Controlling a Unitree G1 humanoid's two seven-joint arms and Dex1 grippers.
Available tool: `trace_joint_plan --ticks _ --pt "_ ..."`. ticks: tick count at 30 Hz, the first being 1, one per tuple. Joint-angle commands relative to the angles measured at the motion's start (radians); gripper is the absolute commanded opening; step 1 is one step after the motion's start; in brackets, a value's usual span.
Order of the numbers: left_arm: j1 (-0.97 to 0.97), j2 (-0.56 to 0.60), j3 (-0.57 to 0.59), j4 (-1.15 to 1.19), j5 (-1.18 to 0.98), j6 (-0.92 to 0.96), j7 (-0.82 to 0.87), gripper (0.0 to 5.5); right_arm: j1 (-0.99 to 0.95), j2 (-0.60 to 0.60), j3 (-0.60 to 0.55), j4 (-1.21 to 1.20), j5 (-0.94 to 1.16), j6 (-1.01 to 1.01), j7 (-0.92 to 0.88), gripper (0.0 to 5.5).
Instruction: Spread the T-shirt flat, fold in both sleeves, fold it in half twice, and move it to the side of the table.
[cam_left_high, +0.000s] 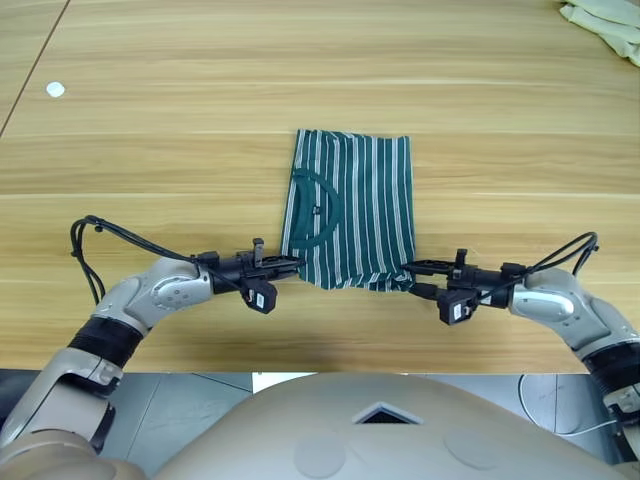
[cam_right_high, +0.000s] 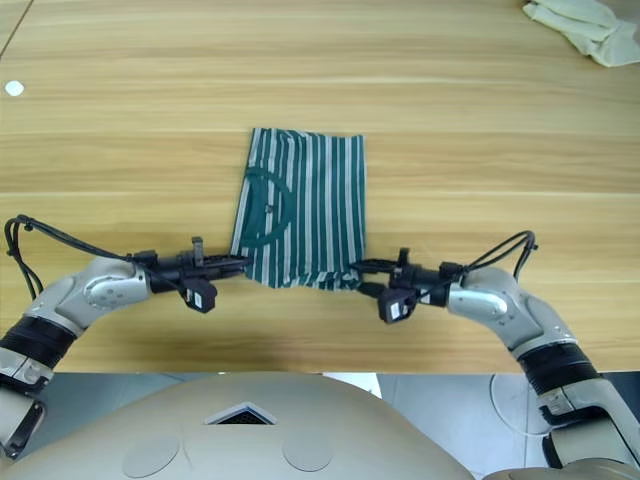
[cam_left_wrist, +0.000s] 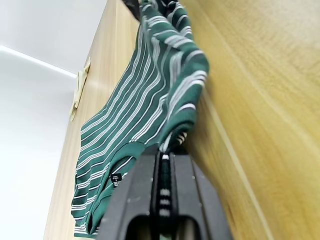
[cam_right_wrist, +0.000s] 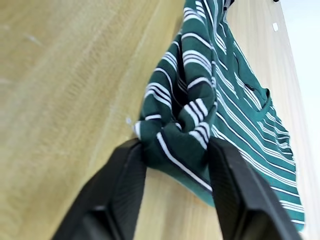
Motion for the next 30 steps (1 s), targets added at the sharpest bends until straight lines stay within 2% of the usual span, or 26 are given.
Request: trace_joint_plan --ticks 1,6,10,13,16,21,27,30 --pt "0.07 -0.031 -0.076 0.119 0.097 0.064 -0.037 0.07 0.025 -0.011 0.005 -0.043 0.023 0.003 0.024 1.18" --pt "0.101 -0.034 -0.075 0.103 0.045 0.056 -0.046 0.07 0.027 0.011 -0.029 -0.058 0.049 0.028 -0.008 0.28" --pt "0.192 -0.003 -0.084 -0.006 -0.115 0.047 -0.093 0.04 0.046 0.002 -0.093 -0.018 0.085 0.051 -0.046 0.21" --pt "0.273 -0.01 -0.077 -0.091 -0.154 0.059 -0.073 0.03 0.144 -0.034 -0.118 -0.051 0.164 0.059 -0.028 0.21" --pt "0.286 -0.033 -0.017 -0.184 -0.222 0.092 -0.038 0.03 0.204 -0.037 -0.157 -0.123 0.264 0.083 -0.023 0.21" --pt "0.183 -0.136 0.142 -0.142 -0.238 0.175 0.086 0.03 0.124 0.02 -0.183 -0.131 0.286 0.128 -0.029 0.21" --pt "0.128 -0.201 0.196 -0.116 -0.2 0.25 0.123 0.03 -0.043 0.1 -0.201 -0.129 0.314 0.205 -0.035 0.21" --pt "0.065 -0.226 0.215 -0.068 -0.178 0.291 0.136 0.03 -0.174 0.177 -0.191 -0.032 0.256 0.24 -0.07 0.21"
